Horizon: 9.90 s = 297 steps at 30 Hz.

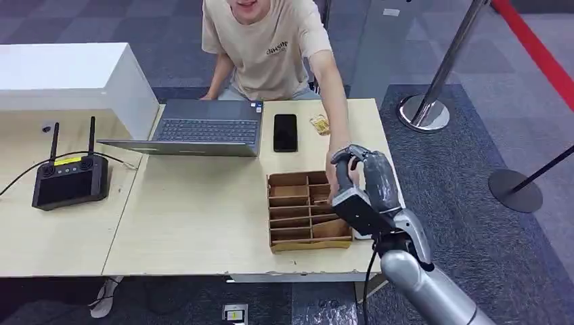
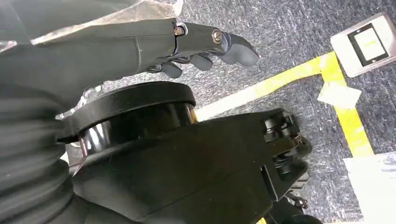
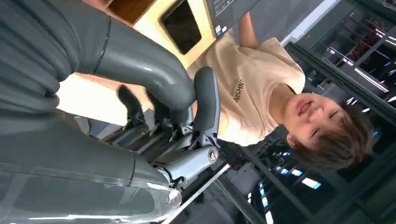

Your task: Pass the card to the sensor for recognition and then transmit it.

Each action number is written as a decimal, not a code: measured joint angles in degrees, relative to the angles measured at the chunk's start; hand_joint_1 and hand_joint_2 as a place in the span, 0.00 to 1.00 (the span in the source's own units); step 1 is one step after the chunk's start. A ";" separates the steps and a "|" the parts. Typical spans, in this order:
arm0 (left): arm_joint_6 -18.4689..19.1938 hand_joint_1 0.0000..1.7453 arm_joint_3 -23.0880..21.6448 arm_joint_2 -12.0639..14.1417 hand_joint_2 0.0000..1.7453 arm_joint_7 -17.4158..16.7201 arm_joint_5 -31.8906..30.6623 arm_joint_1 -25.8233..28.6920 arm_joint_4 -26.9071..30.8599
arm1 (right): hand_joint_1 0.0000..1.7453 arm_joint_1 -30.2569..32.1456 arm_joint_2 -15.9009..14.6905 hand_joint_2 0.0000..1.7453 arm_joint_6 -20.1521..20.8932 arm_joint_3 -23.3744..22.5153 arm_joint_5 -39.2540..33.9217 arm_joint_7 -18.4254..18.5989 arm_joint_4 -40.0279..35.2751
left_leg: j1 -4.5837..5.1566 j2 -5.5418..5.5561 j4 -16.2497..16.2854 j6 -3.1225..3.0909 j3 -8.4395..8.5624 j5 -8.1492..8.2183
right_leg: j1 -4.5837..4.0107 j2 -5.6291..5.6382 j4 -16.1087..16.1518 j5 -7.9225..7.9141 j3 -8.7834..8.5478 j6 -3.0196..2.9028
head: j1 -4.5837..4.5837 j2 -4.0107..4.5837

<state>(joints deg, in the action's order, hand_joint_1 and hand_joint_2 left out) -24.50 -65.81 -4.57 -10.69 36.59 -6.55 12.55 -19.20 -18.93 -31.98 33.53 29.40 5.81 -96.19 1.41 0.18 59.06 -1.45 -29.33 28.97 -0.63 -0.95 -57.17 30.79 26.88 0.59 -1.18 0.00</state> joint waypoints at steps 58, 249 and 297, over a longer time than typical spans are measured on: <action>0.04 0.00 0.00 0.31 1.00 0.09 0.68 0.00 0.00 | 0.75 5.66 0.17 1.00 -1.57 -0.17 -1.29 -0.61 0.74 | 0.00 0.00 0.00 0.00 0.00 0.00 | 0.00 0.00 0.01 0.00 0.00 0.00 | -0.02 0.00; 1.55 0.00 -0.94 0.44 1.00 -0.13 -0.39 -0.20 0.00 | 1.00 -13.92 -2.16 1.00 10.28 -0.85 1.23 3.72 2.58 | 0.01 -0.02 0.00 0.04 0.31 -0.06 | 0.01 0.02 -0.07 -0.06 -0.30 -0.03 | 0.00 0.00; 2.08 0.00 -1.27 1.22 1.00 -1.27 0.02 -0.19 -0.02 | 0.00 -19.84 -10.78 0.00 6.27 12.54 36.41 19.24 18.27 | -0.01 0.05 0.04 0.04 0.30 -0.06 | 0.00 -0.01 -0.06 -0.08 -0.26 0.00 | -0.02 0.00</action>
<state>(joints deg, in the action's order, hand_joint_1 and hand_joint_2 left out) -22.42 -67.08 -3.34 -11.96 36.61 -6.73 12.52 -39.04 -29.70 -25.71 46.07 65.81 25.05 -77.93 1.40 0.23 59.10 -1.41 -29.03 28.92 -0.63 -0.97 -57.24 30.71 26.62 0.59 -1.20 0.00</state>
